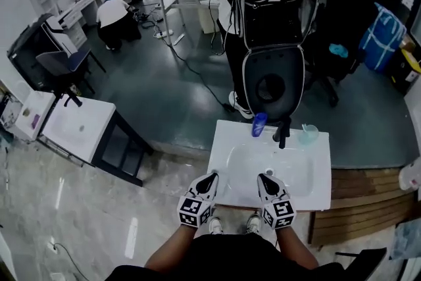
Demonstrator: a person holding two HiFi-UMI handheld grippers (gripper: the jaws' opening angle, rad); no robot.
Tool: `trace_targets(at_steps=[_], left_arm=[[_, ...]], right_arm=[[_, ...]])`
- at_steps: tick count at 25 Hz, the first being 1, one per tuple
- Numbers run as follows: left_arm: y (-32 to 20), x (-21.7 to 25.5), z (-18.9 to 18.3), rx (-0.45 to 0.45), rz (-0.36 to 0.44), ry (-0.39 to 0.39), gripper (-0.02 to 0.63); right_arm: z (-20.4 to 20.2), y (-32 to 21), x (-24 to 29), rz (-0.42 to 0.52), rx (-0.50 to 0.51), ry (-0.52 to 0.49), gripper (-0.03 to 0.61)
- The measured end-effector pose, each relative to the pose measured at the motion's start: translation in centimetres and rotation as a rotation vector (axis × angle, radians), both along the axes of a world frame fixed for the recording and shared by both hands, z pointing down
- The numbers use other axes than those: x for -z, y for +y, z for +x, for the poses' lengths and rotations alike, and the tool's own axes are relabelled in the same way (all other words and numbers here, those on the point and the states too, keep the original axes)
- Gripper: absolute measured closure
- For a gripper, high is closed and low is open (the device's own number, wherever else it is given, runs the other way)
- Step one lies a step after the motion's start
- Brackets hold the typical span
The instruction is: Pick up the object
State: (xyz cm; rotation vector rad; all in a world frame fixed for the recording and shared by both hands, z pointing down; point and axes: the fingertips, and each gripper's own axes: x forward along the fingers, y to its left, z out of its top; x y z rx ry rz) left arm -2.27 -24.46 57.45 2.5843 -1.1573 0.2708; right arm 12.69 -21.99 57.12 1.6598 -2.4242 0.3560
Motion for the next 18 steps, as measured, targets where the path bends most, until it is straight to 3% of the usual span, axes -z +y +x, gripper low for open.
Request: trace_targets(at_steps=[18], left_arm=[[1.7,-2.3,-0.5,0.121,0.007,-0.121,0.592]], right_arm=[[-1.6,-2.2,-1.8,-0.021,0.180,-0.010,0.560]])
